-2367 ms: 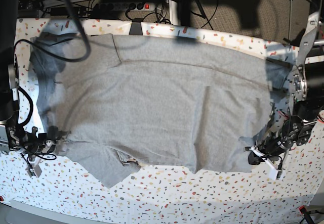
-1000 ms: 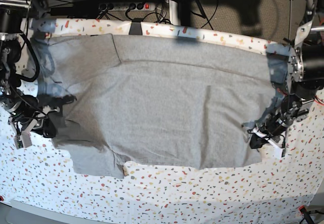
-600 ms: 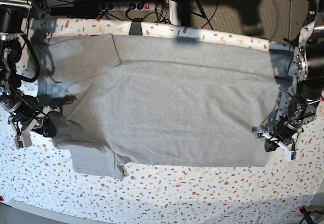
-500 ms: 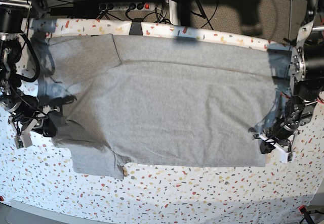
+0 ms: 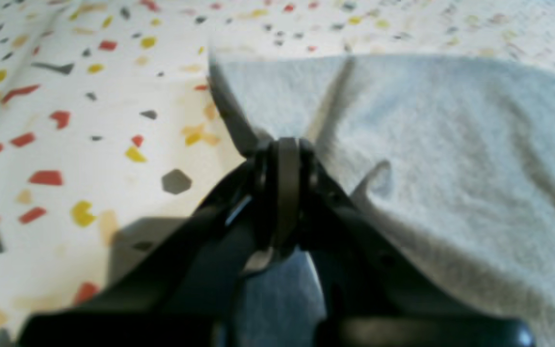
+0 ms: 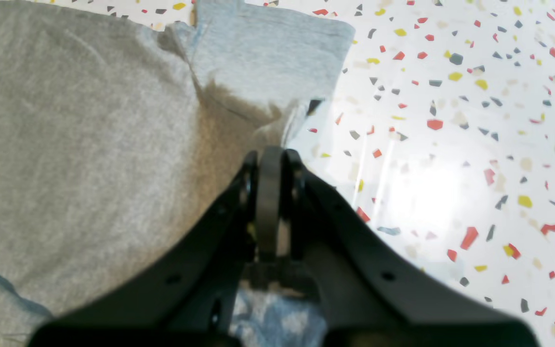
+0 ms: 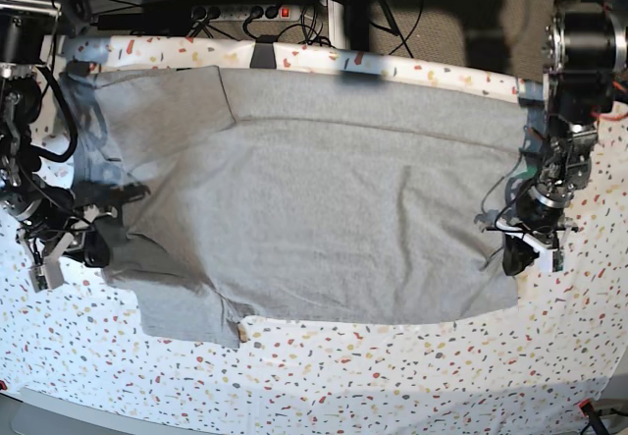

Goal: Fold the T-shirt properly
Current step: 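Lift the hem and fold it over toward the shoulder edge, then lay the folded hem down near the collar and open both grippers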

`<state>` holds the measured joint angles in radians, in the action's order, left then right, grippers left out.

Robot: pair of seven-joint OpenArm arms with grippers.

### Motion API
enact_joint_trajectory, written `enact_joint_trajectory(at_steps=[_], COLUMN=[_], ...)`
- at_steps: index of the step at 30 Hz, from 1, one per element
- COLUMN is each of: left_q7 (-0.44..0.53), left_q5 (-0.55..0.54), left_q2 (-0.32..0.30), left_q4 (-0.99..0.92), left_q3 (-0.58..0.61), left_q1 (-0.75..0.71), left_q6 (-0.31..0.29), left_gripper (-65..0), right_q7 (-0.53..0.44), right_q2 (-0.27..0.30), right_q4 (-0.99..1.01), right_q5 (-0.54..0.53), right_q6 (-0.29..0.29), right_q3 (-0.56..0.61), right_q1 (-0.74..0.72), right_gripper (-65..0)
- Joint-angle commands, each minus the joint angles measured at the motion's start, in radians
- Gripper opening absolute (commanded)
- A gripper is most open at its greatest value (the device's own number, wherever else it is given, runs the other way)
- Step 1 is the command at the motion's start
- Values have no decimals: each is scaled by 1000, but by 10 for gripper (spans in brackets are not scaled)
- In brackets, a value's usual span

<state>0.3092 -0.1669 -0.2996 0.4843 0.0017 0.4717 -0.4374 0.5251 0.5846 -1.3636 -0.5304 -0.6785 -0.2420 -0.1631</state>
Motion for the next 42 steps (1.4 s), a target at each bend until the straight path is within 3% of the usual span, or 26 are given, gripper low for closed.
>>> enact_joint_trajectory(at_steps=[1,4,9,12,15,18,23,26,29,36,39,42], left_q7=[2,-69,-164,-234,-240,-239,-255,-323,-375,-422,-430,-433], left_q5=[-31,-102,-114,-115,-146,-248,-292,-367,-376,-377,-377,-377], left_q2=[-15,-20,-40,-68,-97,-127,-135,-135,-136,-136,-145,-164], left_q4=[80,306,587,634,649,666,761,838,898,966,977,987], left_q3=[-2,-3,-3,-3,-3,-5,-76,-134,-176,-236,-250,-250], left_q1=[5,-85,-193,-221,-254,-294,-381,-432,-472,-545,-578,-614], left_q6=[14,100,279,299,299,283,124,97,68,58,12,6], left_gripper=[-650,-650,-650,-650,-650,-650,-650,-650,-650,-650,-650,-650], right_q7=[-24,-24,-26,-26,-27,-28,-26,-25,-23,4,34,45], right_q2=[23,23,23,22,22,22,-1,-47,-78,-77,-77,-77], right_q4=[-18,-18,-19,-42,-123,-226,-309,-336,-367,-455,-487,-513], right_q5=[-19,-19,-24,-27,-25,11,-4,-31,-30,-28,-31,-30], right_q6=[-2,-2,-2,-2,-2,-1,3,1,-11,-14,-14,-14], right_q3=[-10,-10,-11,-11,-15,-19,-104,-199,-257,-338,-373,-381], right_q1=[-23,-23,-22,-13,31,90,163,198,236,314,335,374], right_gripper=[-650,-650,-650,-650,-650,-650,-650,-650,-650,-650,-650,-650])
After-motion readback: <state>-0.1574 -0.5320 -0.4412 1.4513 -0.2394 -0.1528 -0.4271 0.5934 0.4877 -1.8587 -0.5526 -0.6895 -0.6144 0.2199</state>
